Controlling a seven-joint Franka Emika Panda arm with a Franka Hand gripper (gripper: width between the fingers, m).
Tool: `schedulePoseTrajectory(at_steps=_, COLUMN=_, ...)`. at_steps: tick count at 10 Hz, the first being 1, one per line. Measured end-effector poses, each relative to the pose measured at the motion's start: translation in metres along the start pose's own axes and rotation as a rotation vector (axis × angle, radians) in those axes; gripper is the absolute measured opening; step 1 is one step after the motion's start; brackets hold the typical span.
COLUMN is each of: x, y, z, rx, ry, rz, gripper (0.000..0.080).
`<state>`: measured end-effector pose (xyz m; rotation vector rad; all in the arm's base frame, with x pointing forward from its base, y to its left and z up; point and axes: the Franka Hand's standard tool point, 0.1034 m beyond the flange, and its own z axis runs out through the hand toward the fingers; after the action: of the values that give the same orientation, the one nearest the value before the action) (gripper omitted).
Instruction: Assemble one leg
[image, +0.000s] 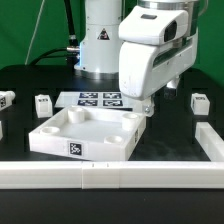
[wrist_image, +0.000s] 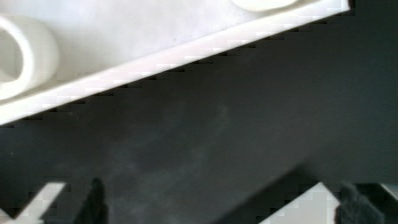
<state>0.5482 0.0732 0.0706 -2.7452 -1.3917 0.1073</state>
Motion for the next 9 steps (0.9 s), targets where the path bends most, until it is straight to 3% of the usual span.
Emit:
schedulePoseTrajectory(at_steps=6, x=-0.001, y=0.000, z=0.000, rx=0.000, ry=-0.001, rz=-0.004, gripper=0.0650)
schedulePoseTrajectory(at_steps=7, x=-0.007, y=0.001, z=0.005, rx=-0.016, ry=0.014, rz=-0.059, gripper=0.0650)
schedulePoseTrajectory(at_steps=9, x=-0.045, y=-0.005, z=0.019, rx=-0.031, ry=0.026, rz=-0.175, gripper=0.0650)
